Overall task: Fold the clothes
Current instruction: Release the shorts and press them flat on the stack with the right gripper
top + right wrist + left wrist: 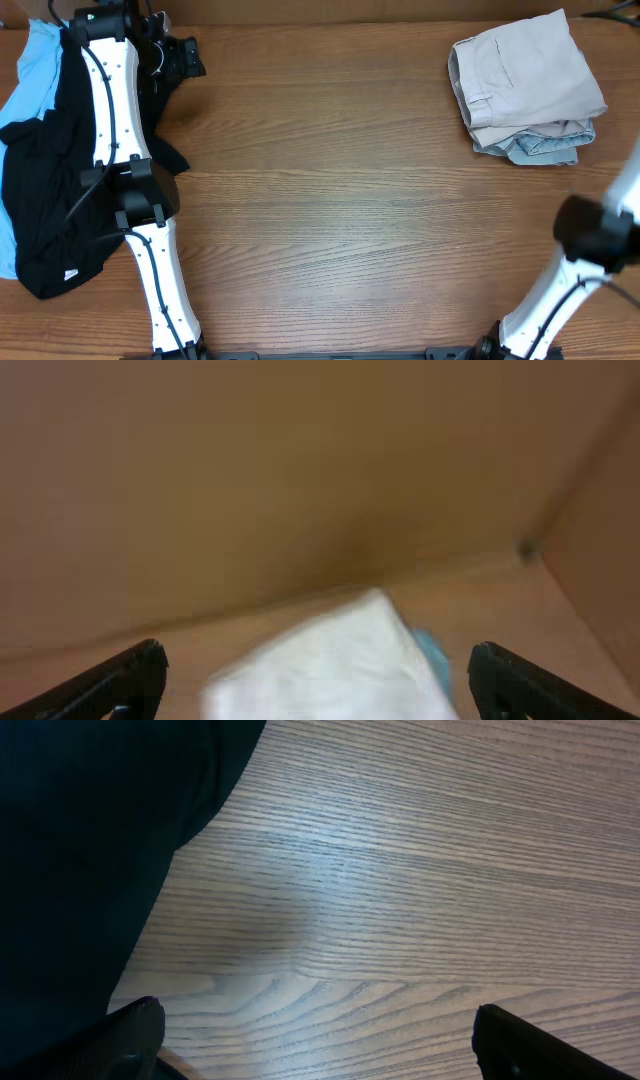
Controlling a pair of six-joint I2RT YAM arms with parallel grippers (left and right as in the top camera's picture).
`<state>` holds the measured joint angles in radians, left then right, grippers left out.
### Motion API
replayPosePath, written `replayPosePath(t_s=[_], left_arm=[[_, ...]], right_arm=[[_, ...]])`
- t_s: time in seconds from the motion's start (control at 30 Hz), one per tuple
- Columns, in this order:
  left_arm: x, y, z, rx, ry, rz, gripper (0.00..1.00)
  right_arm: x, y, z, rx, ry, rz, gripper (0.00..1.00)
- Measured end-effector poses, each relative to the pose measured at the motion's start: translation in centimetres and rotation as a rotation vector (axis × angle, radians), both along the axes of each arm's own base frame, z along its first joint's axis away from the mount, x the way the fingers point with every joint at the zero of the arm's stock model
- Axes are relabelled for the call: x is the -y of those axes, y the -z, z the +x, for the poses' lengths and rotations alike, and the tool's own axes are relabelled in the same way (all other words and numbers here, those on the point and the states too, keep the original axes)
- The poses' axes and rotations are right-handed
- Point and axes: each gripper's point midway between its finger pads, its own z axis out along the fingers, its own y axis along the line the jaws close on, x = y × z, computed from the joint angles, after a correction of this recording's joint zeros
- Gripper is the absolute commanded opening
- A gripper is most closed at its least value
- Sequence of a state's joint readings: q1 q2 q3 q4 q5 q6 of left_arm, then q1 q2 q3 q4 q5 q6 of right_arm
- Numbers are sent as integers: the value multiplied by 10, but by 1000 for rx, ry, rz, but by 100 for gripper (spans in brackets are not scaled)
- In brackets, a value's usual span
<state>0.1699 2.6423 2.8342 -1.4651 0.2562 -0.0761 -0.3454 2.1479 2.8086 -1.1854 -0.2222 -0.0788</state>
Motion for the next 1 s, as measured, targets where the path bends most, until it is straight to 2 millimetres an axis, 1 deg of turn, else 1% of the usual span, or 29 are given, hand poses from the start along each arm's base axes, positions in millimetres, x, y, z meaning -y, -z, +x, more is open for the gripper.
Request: replayPosePath(t_s=[0.03, 0.07, 0.1, 0.13, 0.17, 0.23, 0.3, 0.37, 0.43, 0.53, 0.63, 0.7, 0.83, 0.93, 1.0], left_arm=[[0, 0, 0, 0, 0, 0, 100], [0, 0, 0, 0, 0, 0, 100], [0, 0, 0, 0, 0, 0, 100], [0, 0, 0, 0, 0, 0, 100], [0, 0, 0, 1, 0, 0, 100], [0, 0, 0, 0, 0, 0, 100], [0, 0, 0, 0, 0, 0, 100], [0, 0, 0, 0, 0, 0, 100], [0, 0, 0, 0, 0, 0, 100], [0, 0, 0, 0, 0, 0, 100], [0, 0, 0, 0, 0, 0, 100], [0, 0, 0, 0, 0, 0, 100], [0, 0, 0, 0, 0, 0, 100], [0, 0, 0, 0, 0, 0, 100], [0, 0, 0, 0, 0, 0, 100]], right_arm=[[-18, -24, -16, 37, -40, 3, 100], [-42, -51, -38, 82, -99, 6, 100], [-64, -74, -57, 126, -153, 6, 100], [-81, -92, -72, 164, -195, 4, 100], [-98, -106, -87, 192, -238, 4, 100], [-120, -128, -111, 246, -299, 0, 100], [-131, -140, -124, 275, -329, -4, 100], [-132, -143, -129, 284, -331, -7, 100], [-127, -141, -127, 275, -304, -14, 100], [-119, -132, -119, 247, -264, -17, 100], [-114, -125, -114, 226, -246, -17, 100], [-113, -123, -113, 216, -236, -17, 100], [-108, -107, -116, 151, -205, -8, 100], [-111, -98, -118, 113, -197, -5, 100], [-120, -98, -118, 110, -203, -15, 100]])
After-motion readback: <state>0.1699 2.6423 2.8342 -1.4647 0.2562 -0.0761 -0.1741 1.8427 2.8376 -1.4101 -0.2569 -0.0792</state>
